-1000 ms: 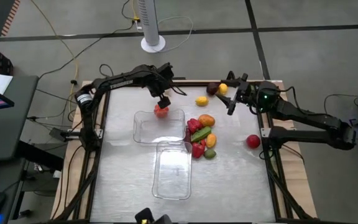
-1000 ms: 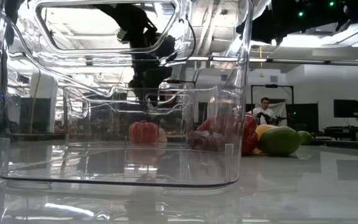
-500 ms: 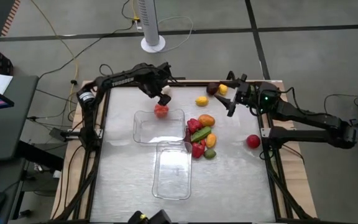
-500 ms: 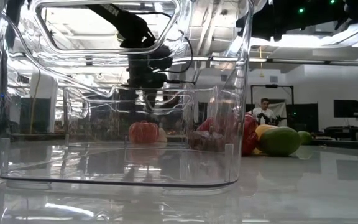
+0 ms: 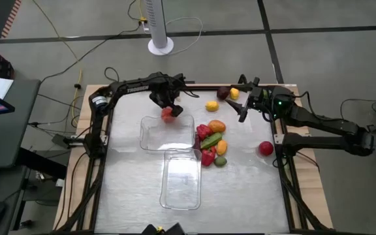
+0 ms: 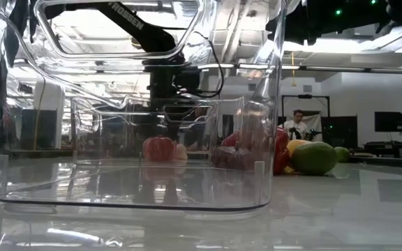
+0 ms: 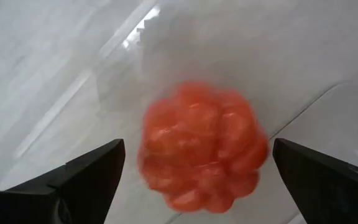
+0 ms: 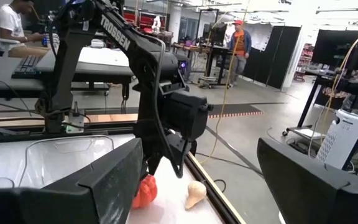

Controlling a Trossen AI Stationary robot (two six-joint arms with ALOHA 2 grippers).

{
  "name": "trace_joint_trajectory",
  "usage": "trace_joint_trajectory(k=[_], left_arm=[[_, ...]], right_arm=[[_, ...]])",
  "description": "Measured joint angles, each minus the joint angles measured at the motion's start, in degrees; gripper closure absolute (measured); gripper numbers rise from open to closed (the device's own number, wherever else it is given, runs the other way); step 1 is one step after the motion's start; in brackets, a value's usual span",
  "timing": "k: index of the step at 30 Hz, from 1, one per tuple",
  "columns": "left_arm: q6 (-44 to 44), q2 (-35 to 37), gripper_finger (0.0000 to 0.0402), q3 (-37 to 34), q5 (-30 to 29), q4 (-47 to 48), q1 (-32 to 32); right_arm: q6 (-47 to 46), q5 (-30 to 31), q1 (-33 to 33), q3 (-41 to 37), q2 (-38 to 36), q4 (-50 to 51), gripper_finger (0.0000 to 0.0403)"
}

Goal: Sort produce into baskets
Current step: Put the pumpkin into the top transparent bin

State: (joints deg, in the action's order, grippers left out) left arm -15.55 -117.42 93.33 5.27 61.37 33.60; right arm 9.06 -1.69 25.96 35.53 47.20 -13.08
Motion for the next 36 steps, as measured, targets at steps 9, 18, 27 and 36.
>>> trace_joint_trajectory(k=[9,18,27,36], left_arm=[[0.7,0.0,0.0005,0.0,0.3,-1.5,0.3],[0.4,0.0,0.0048,0.0,4.9,-0.4,2.9],[2.9,-2.9,0.0056,0.3,2.3,1.6,1.9],[5.9,-3.4,0.0085,1.5,1.7,4.8,1.8]], right_arm=[[-0.3,0.0,0.0,0.0,0.0,-0.3,0.0058],[-0.4,-0.1,0.0,0.0,0.0,-0.3,0.0058],[-0.4,-0.1,-0.1,0.0,0.0,-0.3,0.0058],[-0.2,-0.2,-0.1,0.0,0.0,-0.3,0.0058]])
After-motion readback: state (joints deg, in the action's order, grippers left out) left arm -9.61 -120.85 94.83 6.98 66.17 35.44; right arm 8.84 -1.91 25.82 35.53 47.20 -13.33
